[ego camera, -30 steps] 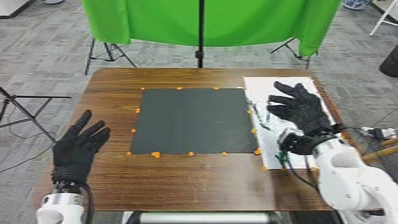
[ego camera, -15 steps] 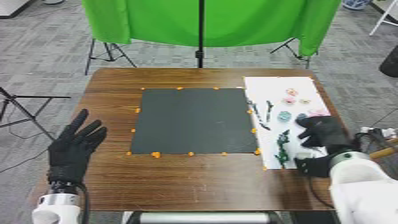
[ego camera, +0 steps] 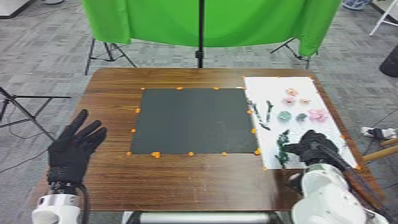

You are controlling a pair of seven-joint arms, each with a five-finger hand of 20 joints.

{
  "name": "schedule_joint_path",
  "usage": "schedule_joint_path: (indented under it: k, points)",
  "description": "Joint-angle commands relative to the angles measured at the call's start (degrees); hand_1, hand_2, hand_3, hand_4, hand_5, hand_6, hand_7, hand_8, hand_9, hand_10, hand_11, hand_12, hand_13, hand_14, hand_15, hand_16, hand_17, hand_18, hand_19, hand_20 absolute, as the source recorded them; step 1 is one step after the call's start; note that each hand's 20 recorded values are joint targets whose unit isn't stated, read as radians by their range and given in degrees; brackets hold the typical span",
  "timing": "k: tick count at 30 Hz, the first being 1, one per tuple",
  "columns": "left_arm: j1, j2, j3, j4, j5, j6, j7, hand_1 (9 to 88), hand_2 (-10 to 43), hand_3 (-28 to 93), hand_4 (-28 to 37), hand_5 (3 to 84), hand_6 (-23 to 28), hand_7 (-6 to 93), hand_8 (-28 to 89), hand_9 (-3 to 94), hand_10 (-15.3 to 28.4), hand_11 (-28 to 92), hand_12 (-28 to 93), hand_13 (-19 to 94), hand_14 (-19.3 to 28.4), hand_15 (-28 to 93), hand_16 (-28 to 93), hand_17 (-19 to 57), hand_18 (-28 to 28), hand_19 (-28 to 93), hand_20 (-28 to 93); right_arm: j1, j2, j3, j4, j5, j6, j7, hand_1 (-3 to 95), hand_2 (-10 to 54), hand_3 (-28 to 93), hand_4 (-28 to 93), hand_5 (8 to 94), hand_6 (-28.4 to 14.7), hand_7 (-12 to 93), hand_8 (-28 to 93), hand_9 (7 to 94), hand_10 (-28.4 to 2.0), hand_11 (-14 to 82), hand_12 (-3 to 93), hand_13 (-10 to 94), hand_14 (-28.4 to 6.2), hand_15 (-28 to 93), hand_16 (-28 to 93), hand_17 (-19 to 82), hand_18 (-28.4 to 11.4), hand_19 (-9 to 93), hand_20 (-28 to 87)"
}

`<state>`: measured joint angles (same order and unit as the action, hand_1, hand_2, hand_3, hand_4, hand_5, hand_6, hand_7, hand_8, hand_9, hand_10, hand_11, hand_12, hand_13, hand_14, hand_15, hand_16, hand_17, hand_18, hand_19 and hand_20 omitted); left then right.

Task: Arrange flowers

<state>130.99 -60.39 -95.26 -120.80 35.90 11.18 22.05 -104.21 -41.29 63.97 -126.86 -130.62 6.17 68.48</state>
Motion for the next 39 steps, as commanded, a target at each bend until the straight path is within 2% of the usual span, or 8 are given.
schedule_joint_path:
  k: [1, 12, 16, 17, 19, 23, 30, 39]
  points:
    - [0.2, -0.09, -0.09, 0.00, -0.37, 0.56, -0.15, 18.4, 6.8, 79, -28.3, 33.6, 6.0, 6.5, -8, 31.4, 18.9, 21, 11, 20, 26.8, 51, -9, -7.9, 28.4, 56, 0, 6.7, -1.7, -5.7, 2.5, -1.3, -4.6, -0.6, 33.2, -7.6, 71, -24, 64.0, -7.1, 16, -12, 63.9, -19.9, 52.2, 20.0, 64, -15.1, 75, 14, 31, -28.2, 89, 19]
    - [1.2, -0.03, -0.71, -0.45, -0.54, 0.89, 0.14, 18.4, 6.8, 79, -28.3, 33.6, 5.9, 6.5, -8, 31.5, 19.1, 21, 11, 20, 26.8, 52, -9, -7.9, 28.4, 56, -1, 11.1, -3.5, -12.9, 7.1, -2.8, -13.9, 0.3, 35.3, -8.5, 70, -23, 68.1, -7.1, 18, -11, 67.1, -19.5, 54.5, 21.0, 67, -14.4, 75, 15, 32, -28.3, 91, 16]
    - [1.1, 0.17, -0.64, -0.54, -0.72, 1.13, 0.30, 18.4, 6.8, 80, -28.3, 33.6, 6.0, 6.5, -8, 31.5, 19.0, 21, 11, 20, 26.8, 52, -9, -7.9, 28.4, 56, -1, 13.6, -3.9, -16.5, 9.5, -4.1, -16.1, -0.1, 40.0, -9.4, 71, -25, 73.3, -5.7, 25, -13, 70.3, -17.5, 55.8, 22.1, 70, -12.6, 75, 16, 35, -27.2, 93, 16]
    - [0.9, -0.45, -0.90, -0.55, -0.16, 0.74, -0.60, 18.4, 6.8, 80, -28.3, 33.5, 6.0, 6.5, -8, 31.5, 19.0, 21, 11, 20, 26.8, 51, -9, -7.9, 28.4, 56, -1, 13.4, -4.1, -16.7, 9.9, -4.2, -16.2, -0.3, 40.7, -9.5, 71, -25, 73.9, -5.6, 26, -11, 71.0, -17.2, 55.9, 22.2, 71, -12.1, 75, 16, 36, -27.0, 93, 16]
    - [0.6, -0.63, -0.88, -0.53, -0.01, 0.59, -0.71, 18.4, 6.8, 80, -28.3, 33.6, 6.0, 6.5, -8, 31.4, 19.0, 21, 11, 20, 26.8, 51, -9, -7.9, 28.4, 56, -1, 13.7, -4.2, -17.5, 10.5, -4.3, -15.8, -0.7, 50.3, -9.5, 66, -27, 78.1, -5.4, 33, 4, 77.3, -14.7, 55.1, 22.9, 78, -9.0, 71, 18, 43, -23.5, 93, 19]
    - [0.4, -0.69, -0.94, -0.61, -0.11, 0.64, -0.75, 18.5, 6.8, 80, -28.3, 33.6, 6.0, 6.5, -8, 31.4, 19.0, 21, 11, 20, 26.8, 51, -9, -7.9, 28.4, 56, -1, 13.6, -3.8, -18.1, 11.6, -6.2, -13.3, -0.9, 56.7, -9.5, 65, -28, 83.3, -4.0, 34, 10, 83.1, -12.6, 54.9, 24.0, 85, -6.0, 69, 22, 49, -21.4, 93, 26]
    - [1.4, -0.46, -1.29, -0.90, -0.34, 1.00, -0.14, 18.5, 6.7, 80, -28.3, 33.6, 6.0, 6.4, -8, 31.5, 19.0, 21, 11, 20, 26.8, 51, -9, -7.9, 28.4, 56, -1, 13.3, -1.3, -16.8, 10.1, -12.4, -5.1, -1.3, 58.8, -9.5, 67, -28, 86.0, -5.0, 30, 14, 85.6, -11.8, 52.5, 26.7, 87, -5.4, 69, 23, 51, -20.7, 93, 29]
    - [1.4, -0.30, -1.72, -1.10, -0.29, 1.17, -0.33, 18.5, 6.8, 79, -28.3, 33.6, 6.0, 6.5, -8, 31.4, 19.0, 21, 11, 20, 26.8, 51, -9, -7.9, 28.4, 56, -1, 18.8, -2.6, -16.8, 3.2, -14.6, -2.9, -5.1, 58.3, -9.5, 69, -28, 87.6, -5.1, 28, 16, 87.6, -11.2, 51.7, 26.8, 89, -5.1, 69, 23, 53, -20.5, 93, 33]
